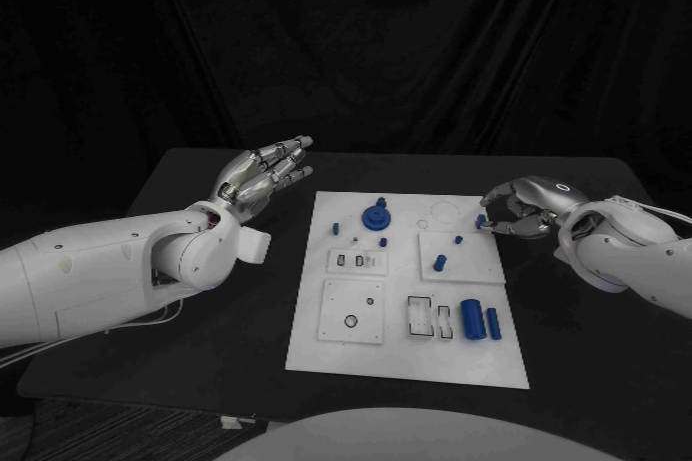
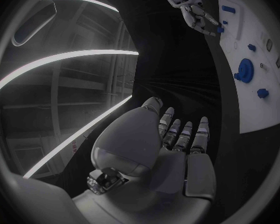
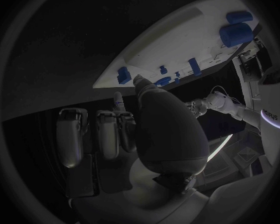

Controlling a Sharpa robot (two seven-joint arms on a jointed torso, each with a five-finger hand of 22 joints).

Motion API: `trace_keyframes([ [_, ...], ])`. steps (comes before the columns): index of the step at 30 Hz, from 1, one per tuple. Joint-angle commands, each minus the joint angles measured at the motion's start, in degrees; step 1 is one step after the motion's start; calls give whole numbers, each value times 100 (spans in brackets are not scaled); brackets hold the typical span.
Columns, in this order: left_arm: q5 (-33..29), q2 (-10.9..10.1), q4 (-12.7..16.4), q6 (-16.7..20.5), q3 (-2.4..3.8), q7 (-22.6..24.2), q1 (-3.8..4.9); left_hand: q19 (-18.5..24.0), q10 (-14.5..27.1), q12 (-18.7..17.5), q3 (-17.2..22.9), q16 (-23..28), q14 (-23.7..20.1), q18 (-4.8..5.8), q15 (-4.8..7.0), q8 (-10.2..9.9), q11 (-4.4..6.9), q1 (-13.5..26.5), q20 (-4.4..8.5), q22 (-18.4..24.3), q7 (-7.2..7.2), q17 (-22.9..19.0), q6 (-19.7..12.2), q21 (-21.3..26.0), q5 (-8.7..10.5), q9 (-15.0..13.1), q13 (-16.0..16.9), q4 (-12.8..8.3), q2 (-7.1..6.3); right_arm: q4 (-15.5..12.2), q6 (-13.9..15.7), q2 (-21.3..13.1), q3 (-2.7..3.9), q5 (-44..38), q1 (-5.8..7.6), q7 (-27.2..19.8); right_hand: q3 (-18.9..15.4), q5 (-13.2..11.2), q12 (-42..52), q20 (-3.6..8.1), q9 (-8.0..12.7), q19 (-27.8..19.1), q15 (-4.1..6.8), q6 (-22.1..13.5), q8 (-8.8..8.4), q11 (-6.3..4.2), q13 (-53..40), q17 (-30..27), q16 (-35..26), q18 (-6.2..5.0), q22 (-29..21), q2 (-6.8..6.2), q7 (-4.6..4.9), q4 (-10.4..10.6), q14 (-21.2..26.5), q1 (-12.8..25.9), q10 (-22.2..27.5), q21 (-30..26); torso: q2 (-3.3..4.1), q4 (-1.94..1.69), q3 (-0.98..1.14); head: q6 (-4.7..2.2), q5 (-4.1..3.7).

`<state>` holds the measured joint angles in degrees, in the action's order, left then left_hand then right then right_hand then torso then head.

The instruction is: Assemble the parts on the task board

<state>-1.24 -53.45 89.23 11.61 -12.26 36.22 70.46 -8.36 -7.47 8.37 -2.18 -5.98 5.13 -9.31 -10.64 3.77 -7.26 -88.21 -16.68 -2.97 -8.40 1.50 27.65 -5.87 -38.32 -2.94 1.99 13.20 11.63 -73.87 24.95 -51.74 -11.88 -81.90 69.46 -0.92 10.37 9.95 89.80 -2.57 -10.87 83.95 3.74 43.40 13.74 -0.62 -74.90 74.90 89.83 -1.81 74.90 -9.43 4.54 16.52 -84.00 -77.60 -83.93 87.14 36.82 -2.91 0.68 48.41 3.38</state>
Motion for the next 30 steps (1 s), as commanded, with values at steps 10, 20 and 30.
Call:
trace_keyframes([
  [10,3,-17,30,-56,7,71,-6,-29,-10,37,28,-24,1,9,-30,34,-32,-47,-8,-8,-20,10,1,-30,-31,-3,7,-4,-3,130,-133,102,3,-14,-40,132,42,370,20,-17,-110,377,-9,0,304,30,-1510,1510,17,78,1355,29,41,1,-600,-115,-607,-49,-3,-2,0,-1,7],
  [20,3,-13,30,-61,7,70,-6,-29,-10,37,28,-24,1,9,-30,34,-32,-47,-8,-8,-20,10,1,-30,-31,-3,7,-4,-3,183,-153,157,3,-14,-48,108,77,732,20,-21,-240,374,-9,31,605,30,-1510,1510,17,75,1357,58,38,-14,-600,-190,-607,-60,-4,0,0,33,5],
  [30,3,-15,34,-66,7,67,-7,-29,-10,37,28,-24,1,9,-30,34,-32,-47,-8,-8,-20,10,1,-30,-31,-3,7,-4,-3,248,-172,216,4,-16,-58,85,111,986,20,-16,-362,371,-1,65,850,21,-1510,1510,17,73,1359,80,26,-32,-600,-249,-607,-71,1,-1,0,49,6],
])
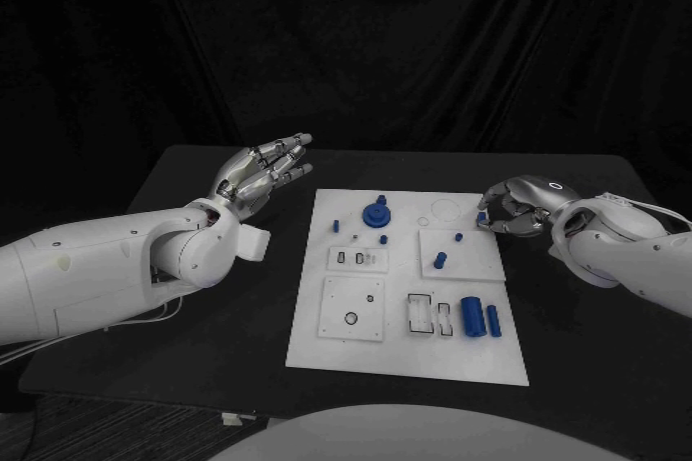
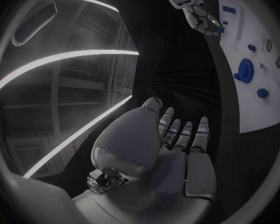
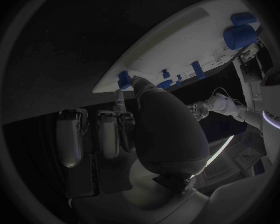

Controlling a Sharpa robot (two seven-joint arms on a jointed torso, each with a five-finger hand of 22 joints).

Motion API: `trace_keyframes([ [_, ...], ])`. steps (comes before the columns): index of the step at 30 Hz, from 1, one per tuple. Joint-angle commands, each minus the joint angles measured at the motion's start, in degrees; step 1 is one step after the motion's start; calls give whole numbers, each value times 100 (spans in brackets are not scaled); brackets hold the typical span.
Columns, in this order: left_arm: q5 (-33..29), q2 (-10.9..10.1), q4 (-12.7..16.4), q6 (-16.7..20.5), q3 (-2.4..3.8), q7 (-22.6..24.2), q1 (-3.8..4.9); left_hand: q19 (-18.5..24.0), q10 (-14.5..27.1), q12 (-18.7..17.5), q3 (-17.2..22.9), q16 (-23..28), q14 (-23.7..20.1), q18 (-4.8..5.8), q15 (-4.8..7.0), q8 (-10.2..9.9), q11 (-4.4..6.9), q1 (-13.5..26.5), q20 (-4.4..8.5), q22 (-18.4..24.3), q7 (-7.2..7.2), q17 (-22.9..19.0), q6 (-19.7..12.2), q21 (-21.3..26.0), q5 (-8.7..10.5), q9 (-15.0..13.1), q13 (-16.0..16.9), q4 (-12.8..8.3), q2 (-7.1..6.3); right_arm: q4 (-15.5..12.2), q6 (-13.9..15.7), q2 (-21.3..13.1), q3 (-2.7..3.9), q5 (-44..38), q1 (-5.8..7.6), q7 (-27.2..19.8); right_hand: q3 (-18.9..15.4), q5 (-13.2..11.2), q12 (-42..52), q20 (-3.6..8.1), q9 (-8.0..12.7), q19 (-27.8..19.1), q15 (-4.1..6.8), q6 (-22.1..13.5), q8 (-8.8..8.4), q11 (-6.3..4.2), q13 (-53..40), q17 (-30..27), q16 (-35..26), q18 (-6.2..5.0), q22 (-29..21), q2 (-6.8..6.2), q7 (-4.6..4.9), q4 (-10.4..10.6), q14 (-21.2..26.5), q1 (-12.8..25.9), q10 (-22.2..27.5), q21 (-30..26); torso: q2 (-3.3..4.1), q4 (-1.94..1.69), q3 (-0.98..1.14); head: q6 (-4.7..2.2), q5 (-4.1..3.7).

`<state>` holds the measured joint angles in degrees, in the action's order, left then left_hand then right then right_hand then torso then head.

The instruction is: Assemble the parts on the task board

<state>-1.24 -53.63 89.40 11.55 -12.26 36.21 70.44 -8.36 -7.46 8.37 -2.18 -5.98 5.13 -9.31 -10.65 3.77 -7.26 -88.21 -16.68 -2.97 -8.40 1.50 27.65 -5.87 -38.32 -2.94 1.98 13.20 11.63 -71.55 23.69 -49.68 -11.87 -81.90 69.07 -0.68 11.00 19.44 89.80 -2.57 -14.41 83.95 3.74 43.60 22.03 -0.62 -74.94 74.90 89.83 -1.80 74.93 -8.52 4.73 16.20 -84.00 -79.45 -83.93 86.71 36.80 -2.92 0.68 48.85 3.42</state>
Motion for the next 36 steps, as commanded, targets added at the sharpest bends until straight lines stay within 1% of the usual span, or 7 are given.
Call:
trace_keyframes([
  [1,3,4,16,-61,6,67,-6,-29,-10,37,28,-24,2,9,-30,34,-32,-47,-8,-8,-20,10,1,-30,-31,-2,8,-4,-3,23,-53,16,3,-17,-21,61,56,86,20,-13,-38,371,1,62,79,17,-1506,1510,17,73,1357,-5,3,-6,-600,-81,-607,-29,4,0,0,7,1],
  [15,3,11,13,-82,6,51,-8,-29,-10,37,28,-24,2,9,-30,34,-32,-47,-8,-8,-20,10,1,-30,-31,-2,8,-4,-3,73,-74,47,3,-24,-83,64,102,307,20,-1,-239,362,15,229,437,2,-1506,1510,17,68,1355,24,-16,-55,-600,-176,-607,-51,3,-1,2,36,10],
  [19,3,17,8,-91,6,50,-10,-29,-10,37,28,-24,2,9,-30,34,-32,-47,-8,-8,-20,10,1,-30,-31,-2,8,-4,-3,61,-3,42,3,-32,-87,51,110,320,20,1,-265,361,17,257,481,-1,-1506,1510,17,67,1354,32,-19,-64,-600,-190,-607,-55,1,0,1,41,0],
  [23,3,22,5,-103,6,49,-13,-29,-10,37,28,-24,2,9,-30,34,-32,-47,-8,-8,-20,10,1,-30,-31,-2,8,-4,-3,-12,205,8,3,-42,-88,17,123,325,20,4,-302,355,21,300,545,-4,-1506,1510,17,64,1351,44,-23,-77,-600,-214,-607,-65,0,3,1,48,16],
  [28,3,30,-6,-114,6,46,-17,-35,-6,42,77,-26,3,23,-41,33,-41,-36,-9,-6,-27,9,-10,-32,-33,-1,7,-17,-21,-251,544,-102,4,-46,-73,-53,145,323,20,7,-351,355,23,383,632,-5,-1506,1510,17,64,1351,63,-28,-94,-600,-251,-607,-68,0,4,0,70,29],
  [31,3,36,-12,-120,6,42,-20,-35,-6,42,77,-26,3,23,-41,33,-41,-36,-9,-6,-27,9,-10,-32,-33,-1,7,-17,-21,-524,734,-183,4,-47,21,-104,173,327,20,8,-378,356,23,434,679,-2,-1506,1510,17,64,1351,82,-32,-127,-600,-305,-607,-69,-2,5,-2,97,39],
  [36,3,53,-29,-130,6,31,-22,-35,-6,42,77,-26,3,23,-41,33,-41,-36,-9,-6,-27,9,-10,-32,-33,-1,7,-17,-21,-921,786,-201,5,-50,178,-85,185,332,20,8,-383,360,22,436,685,-1,-1506,1510,17,66,1354,87,-31,-143,-600,-329,-607,-63,-2,5,-1,115,38],
])
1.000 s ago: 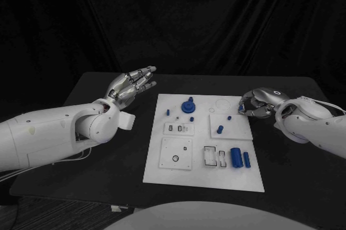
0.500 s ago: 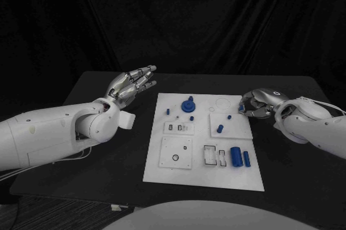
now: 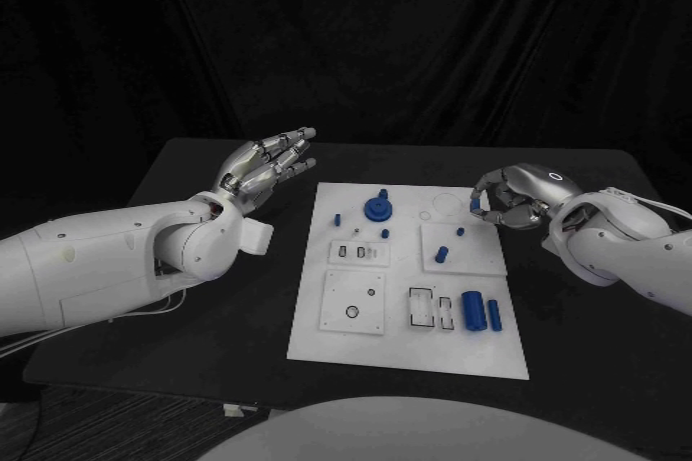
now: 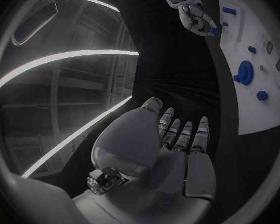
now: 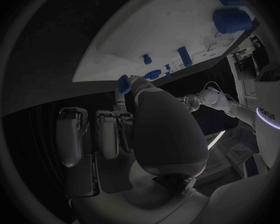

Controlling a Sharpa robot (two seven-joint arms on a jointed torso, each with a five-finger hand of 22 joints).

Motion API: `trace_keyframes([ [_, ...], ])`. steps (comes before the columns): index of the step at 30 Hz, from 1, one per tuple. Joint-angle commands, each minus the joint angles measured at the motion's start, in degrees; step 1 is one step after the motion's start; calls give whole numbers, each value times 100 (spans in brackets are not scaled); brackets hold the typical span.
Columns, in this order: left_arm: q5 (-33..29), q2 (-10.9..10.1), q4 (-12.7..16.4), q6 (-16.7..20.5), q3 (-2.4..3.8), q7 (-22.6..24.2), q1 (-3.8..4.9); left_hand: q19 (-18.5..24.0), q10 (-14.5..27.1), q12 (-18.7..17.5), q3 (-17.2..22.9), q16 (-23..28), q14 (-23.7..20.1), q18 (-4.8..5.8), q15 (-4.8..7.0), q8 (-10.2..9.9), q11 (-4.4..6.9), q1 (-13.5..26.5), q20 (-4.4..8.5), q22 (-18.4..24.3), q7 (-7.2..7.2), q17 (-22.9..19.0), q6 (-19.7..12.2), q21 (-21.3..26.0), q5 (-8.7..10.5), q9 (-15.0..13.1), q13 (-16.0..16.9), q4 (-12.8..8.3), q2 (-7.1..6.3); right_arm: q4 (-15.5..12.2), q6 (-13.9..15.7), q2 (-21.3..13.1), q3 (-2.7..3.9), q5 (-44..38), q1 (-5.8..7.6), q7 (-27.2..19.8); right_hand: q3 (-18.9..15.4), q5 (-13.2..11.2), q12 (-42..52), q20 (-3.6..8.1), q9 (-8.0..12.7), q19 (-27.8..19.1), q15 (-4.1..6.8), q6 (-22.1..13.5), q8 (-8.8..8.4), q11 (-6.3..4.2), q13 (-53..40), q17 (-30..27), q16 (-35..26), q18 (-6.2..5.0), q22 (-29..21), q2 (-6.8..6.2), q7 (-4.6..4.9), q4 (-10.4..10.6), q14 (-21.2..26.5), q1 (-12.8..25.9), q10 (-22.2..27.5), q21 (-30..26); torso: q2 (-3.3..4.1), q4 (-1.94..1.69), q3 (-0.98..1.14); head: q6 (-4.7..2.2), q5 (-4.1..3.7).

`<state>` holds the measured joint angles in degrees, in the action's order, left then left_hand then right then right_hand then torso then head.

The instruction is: Assemble the parts on the task board

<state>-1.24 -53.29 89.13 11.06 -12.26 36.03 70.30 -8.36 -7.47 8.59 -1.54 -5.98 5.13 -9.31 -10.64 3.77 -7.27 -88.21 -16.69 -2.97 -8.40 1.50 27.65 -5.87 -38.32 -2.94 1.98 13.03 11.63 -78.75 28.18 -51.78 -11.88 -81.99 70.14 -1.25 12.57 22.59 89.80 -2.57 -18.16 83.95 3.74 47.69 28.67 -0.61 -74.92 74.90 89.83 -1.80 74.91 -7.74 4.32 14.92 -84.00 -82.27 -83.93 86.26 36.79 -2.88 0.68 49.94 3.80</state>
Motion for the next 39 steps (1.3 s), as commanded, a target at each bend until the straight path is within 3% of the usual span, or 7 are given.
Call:
trace_keyframes([
  [1,3,23,-4,-85,6,48,-7,-35,-6,20,13,-27,3,24,-41,33,-41,-35,-9,-6,-27,9,-10,-32,-33,-1,8,0,-21,-283,329,32,7,-48,95,-17,31,20,20,8,-7,359,21,20,19,0,-1508,1510,17,65,1355,10,14,-20,-600,-53,-607,-20,-3,3,-2,6,-2],
  [6,3,36,-6,-101,6,46,-8,-35,-6,20,13,-27,3,24,-41,33,-41,-35,-9,-6,-27,9,-10,-32,-33,-1,8,0,-21,-503,282,260,6,-129,129,74,36,30,20,8,-7,351,18,10,14,13,-1508,1510,17,61,1350,15,22,-20,-600,-53,-607,-34,-6,-5,-4,6,1],
  [15,3,25,-3,-117,6,40,-9,-33,-1,19,30,-26,1,28,-42,31,-42,-31,-8,-4,-28,8,-19,-30,-33,0,7,-2,-21,-732,184,768,6,-585,-29,416,28,56,20,-7,-12,326,-15,21,20,63,-1508,1510,17,50,1334,-1,39,-23,-600,-34,-607,-76,0,-9,-7,6,11],
  [25,3,50,-20,-141,6,29,-9,-33,-1,19,30,-26,1,28,-42,31,-42,-31,-8,-4,-28,8,-19,-30,-33,0,7,-2,-21,-742,-56,1172,6,-797,-154,704,22,32,20,-39,-1,282,-59,-20,-13,116,-1508,1510,17,30,1305,-11,78,-29,-600,-1,-607,-153,8,-14,-1,6,8],
  [39,3,72,-31,-162,6,13,-10,-36,0,21,45,-25,0,31,-43,31,-42,-28,-8,-4,-28,8,-21,-31,-34,0,7,-3,-20,-648,-343,1376,6,-906,-292,834,15,-36,20,-73,14,263,-95,-54,-49,151,-1508,1510,17,20,1291,-23,110,-50,-600,23,-607,-189,1,-3,-2,6,22],
])
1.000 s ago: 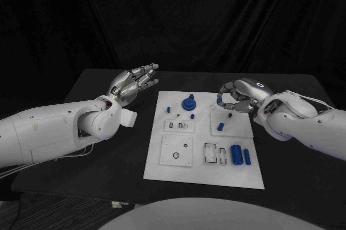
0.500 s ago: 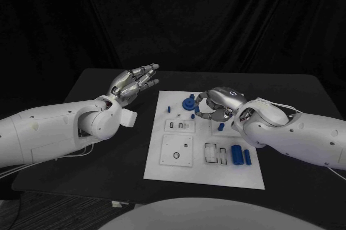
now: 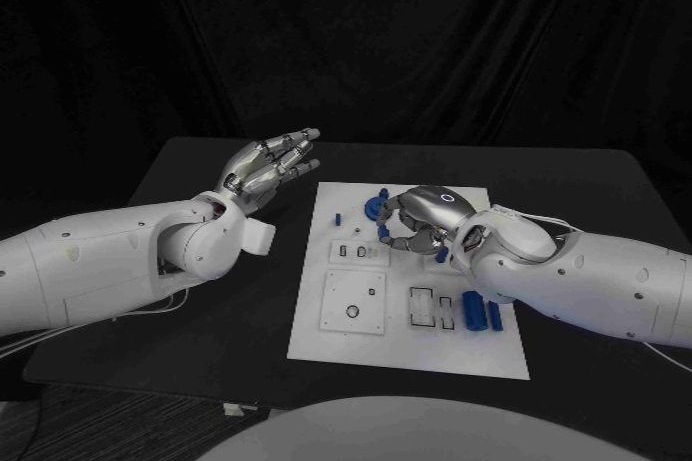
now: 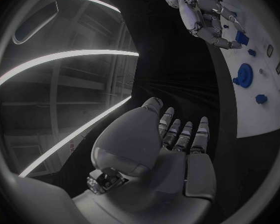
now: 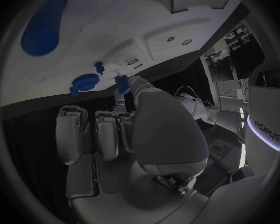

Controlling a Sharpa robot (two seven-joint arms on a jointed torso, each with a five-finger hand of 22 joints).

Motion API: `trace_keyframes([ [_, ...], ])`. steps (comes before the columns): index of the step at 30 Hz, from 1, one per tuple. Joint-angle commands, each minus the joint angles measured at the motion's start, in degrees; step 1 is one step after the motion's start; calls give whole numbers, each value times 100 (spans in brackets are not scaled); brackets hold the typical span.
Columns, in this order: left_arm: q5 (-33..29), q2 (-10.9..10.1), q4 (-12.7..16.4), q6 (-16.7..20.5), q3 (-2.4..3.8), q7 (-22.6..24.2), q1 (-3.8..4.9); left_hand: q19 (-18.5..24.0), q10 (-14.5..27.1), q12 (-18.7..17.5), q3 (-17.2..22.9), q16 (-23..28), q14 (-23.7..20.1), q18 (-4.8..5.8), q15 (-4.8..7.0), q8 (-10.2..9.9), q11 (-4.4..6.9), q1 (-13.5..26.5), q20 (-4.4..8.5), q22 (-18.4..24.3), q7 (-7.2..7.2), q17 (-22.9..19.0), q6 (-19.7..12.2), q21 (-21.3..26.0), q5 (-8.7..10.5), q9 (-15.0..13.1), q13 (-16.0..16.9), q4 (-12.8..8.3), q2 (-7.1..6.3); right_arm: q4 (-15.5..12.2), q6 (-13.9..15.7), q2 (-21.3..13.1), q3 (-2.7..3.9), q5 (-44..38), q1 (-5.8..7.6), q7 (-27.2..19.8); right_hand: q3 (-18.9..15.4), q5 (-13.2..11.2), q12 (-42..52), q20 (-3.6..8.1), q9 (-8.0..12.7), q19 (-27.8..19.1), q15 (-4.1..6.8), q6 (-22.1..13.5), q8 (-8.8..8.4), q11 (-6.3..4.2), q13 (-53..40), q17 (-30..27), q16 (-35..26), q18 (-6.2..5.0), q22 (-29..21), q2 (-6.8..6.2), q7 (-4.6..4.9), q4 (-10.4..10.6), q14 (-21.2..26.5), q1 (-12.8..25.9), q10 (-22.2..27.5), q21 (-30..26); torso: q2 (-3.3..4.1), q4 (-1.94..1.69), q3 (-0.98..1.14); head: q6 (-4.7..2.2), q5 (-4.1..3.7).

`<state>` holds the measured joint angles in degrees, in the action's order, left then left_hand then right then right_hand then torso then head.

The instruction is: Assemble the parts on the task board

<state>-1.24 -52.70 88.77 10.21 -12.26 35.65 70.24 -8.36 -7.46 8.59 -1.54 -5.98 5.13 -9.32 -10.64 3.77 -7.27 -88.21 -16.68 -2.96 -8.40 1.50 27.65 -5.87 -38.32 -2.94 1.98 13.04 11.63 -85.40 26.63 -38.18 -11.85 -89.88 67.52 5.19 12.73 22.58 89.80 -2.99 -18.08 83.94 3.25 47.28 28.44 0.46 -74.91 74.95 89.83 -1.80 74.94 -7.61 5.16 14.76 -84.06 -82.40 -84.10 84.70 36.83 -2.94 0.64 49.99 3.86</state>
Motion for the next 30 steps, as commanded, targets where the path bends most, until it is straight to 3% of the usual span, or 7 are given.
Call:
trace_keyframes([
  [1,2,15,4,-78,6,50,-4,-35,0,21,46,-25,0,32,-43,31,-42,-28,-8,-4,-28,8,-21,-31,-34,0,7,-3,-20,27,-217,24,3,-119,-42,193,0,-35,20,-32,6,263,-46,-12,-27,44,-1509,1505,17,20,1288,-36,25,-34,-594,37,-590,-34,-4,2,3,1,14],
  [30,2,28,-10,-98,6,41,-7,-35,0,21,46,-25,0,32,-43,31,-42,-28,-8,-4,-28,8,-21,-31,-34,0,7,-3,-20,172,-578,178,3,-123,-159,229,-3,-163,20,-69,38,238,-71,-91,-101,65,-1509,1505,17,7,1271,-34,58,-72,-594,61,-590,-82,-5,3,3,1,23],
])
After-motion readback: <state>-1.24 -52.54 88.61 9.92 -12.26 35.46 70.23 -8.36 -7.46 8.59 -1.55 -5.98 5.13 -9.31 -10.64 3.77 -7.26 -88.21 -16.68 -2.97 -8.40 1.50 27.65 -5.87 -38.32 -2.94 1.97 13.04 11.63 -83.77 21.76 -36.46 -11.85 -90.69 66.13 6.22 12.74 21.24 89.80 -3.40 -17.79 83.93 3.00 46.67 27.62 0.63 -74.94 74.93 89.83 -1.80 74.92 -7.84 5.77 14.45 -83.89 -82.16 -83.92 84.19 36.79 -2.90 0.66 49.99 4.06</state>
